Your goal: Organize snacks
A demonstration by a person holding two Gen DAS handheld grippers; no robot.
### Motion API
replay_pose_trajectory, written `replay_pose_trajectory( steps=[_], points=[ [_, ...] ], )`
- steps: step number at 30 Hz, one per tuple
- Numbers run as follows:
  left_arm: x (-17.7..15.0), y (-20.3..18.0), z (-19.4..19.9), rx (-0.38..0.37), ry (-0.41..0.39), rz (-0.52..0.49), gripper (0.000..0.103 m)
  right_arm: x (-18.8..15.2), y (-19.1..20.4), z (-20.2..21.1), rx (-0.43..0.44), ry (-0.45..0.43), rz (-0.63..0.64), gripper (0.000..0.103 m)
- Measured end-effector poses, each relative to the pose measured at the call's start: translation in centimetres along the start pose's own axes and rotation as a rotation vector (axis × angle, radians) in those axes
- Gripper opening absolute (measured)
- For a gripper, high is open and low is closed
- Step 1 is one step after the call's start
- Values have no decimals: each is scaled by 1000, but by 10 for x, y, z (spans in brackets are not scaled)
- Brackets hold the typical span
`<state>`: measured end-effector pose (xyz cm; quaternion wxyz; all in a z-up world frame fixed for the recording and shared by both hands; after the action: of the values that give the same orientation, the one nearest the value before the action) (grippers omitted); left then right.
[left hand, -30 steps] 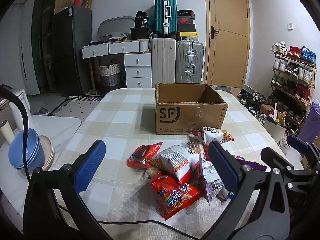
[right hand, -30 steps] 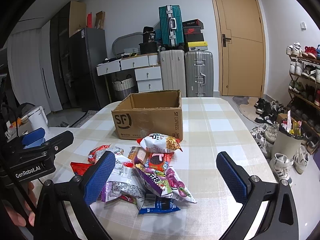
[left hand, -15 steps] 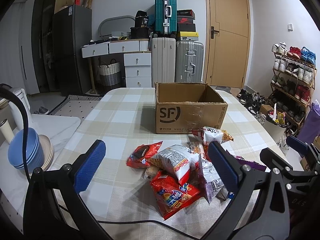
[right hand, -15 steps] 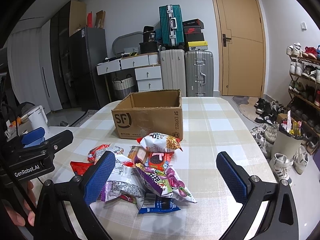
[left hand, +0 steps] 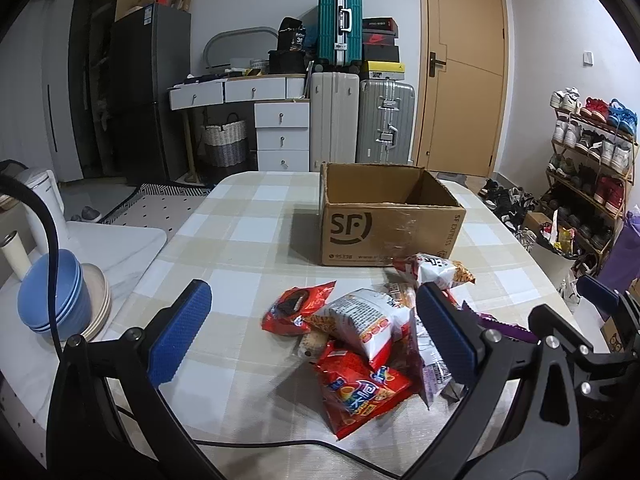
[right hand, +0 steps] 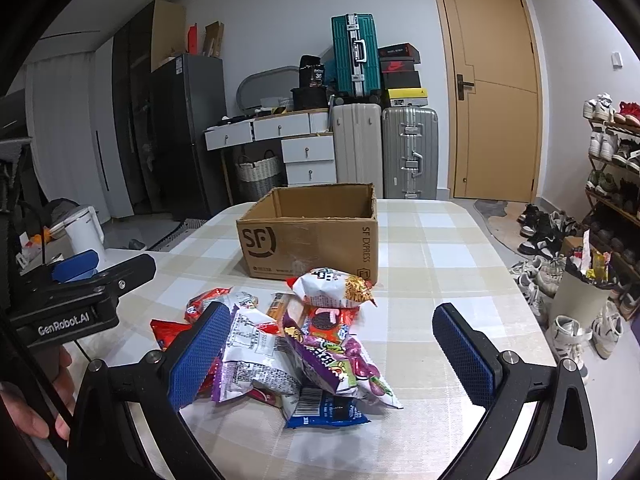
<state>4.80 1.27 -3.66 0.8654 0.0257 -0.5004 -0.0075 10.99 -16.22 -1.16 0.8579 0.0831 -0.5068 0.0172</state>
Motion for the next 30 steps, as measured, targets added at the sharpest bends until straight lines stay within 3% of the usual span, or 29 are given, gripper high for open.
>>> replay_pose_trajectory(
  steps=[9, 14, 18, 25, 27, 30],
  points=[
    [-11, 43, -14, -31, 74, 139, 102, -23, 26, -26, 115, 142, 69, 103],
    [-21, 52, -22, -23, 95, 125, 102, -43, 52, -53, 184, 253, 128, 103],
    [-28, 50, -30, -36, 115, 101, 102, -53, 67, -64, 172, 283, 182, 103],
    [-40, 42, -44, -80, 186, 113, 102, -55, 59, -85, 84, 318, 233, 102],
    [-41, 39, -47, -92, 194, 115, 102, -53, 56, -88, 71, 319, 256, 91],
    [-41, 38, -48, -95, 194, 115, 102, -40, 45, -81, 101, 294, 218, 91]
  ],
)
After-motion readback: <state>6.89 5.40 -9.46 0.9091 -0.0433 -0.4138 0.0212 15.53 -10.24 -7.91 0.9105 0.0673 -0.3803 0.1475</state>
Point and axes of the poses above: each gripper's, at about its wrist camera, not at the fingertips, and z roughly against the way its jaws point, y to its left, x to its top, the point moved 7 cm from there along -z, roughly the way its jaws point, and after that the axes turned 5 degrees about -z, right-handed, at the moved point
